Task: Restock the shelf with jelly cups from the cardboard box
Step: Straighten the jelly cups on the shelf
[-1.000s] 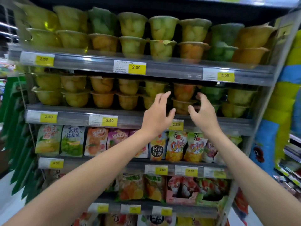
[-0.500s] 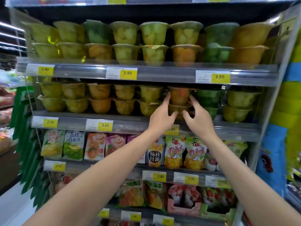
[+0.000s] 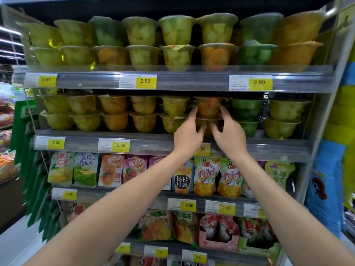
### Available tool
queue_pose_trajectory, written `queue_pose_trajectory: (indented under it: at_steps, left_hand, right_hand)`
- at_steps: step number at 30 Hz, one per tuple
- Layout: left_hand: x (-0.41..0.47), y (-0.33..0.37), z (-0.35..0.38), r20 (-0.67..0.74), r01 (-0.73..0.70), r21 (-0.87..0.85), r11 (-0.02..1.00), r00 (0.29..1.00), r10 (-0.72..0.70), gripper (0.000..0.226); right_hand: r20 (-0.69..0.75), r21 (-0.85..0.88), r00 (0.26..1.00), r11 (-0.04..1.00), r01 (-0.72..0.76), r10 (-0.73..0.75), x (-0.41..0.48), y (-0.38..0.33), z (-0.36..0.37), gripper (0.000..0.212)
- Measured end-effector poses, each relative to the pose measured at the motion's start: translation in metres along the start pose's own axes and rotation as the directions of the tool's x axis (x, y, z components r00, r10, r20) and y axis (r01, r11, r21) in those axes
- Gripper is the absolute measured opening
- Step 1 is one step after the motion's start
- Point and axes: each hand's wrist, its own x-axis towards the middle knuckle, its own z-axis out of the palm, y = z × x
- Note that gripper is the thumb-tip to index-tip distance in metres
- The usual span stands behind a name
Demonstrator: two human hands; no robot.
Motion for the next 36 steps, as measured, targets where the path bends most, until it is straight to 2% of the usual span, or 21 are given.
queue_pose_trajectory:
  at_steps: [7,11,14,17,19,22,24,27,29,32,36]
  left_hand:
    - [0.003,-0.004,-0.002,0.045,-0.048,0.066,0.997,0.998,0.045,0.068]
    - [-0.004,-0.002,-0.001,0.061,-0.085,-0.046,0.995,0.994,0.088,0.072]
    - [-0.015,0.001,0.002,0.008,-0.122,-0.11,0.986,0.992,0.123,0.068]
    - [-0.023,0.003,0.007,-0.047,-0.164,0.017,0.986,0.985,0.164,0.064]
    - [-0.025,0.009,0.01,-0.049,-0.222,0.042,0.974,0.973,0.224,0.061]
    - [-0.024,0.023,0.014,0.015,-0.284,-0.079,0.955,0.958,0.286,0.058]
    - [-0.021,0.033,0.018,0.07,-0.276,-0.162,0.947,0.955,0.29,0.059]
    - [-0.013,0.047,0.027,0.158,-0.195,-0.202,0.96,0.961,0.229,0.066]
    - [-0.007,0.053,0.034,0.234,-0.13,-0.167,0.977,0.958,0.168,0.074]
    - [0.002,0.058,0.042,0.278,-0.121,-0.093,0.988,0.95,0.142,0.08]
    - [0.006,0.061,0.047,0.25,-0.112,-0.082,0.99,0.959,0.129,0.078]
  right_hand:
    - [0.022,0.012,1.0,1.0,-0.006,0.005,0.003,0.001,0.004,0.059]
    - [0.075,0.122,0.997,0.992,0.014,-0.023,0.0,0.001,-0.002,0.058]
    - [0.066,0.193,0.996,0.98,0.039,-0.052,-0.011,0.003,-0.011,0.053]
    - [-0.025,0.18,0.998,0.982,0.063,-0.059,-0.022,0.01,-0.024,0.042]
    - [-0.127,0.132,0.99,0.988,0.08,-0.063,-0.026,0.018,-0.034,0.027]
    - [-0.247,0.049,0.969,0.998,0.025,-0.012,-0.027,0.029,-0.048,0.013]
    - [-0.277,0.048,0.959,0.997,-0.054,0.066,-0.025,0.034,-0.054,0.019]
    - [-0.205,0.075,0.963,0.983,-0.165,0.177,-0.017,0.041,-0.06,0.038]
    - [-0.119,0.14,0.967,0.968,-0.208,0.225,-0.011,0.044,-0.061,0.044]
    - [-0.013,0.28,0.976,0.938,-0.203,0.215,-0.003,0.047,-0.061,0.049]
    - [0.045,0.311,0.98,0.93,-0.197,0.192,0.002,0.053,-0.06,0.052]
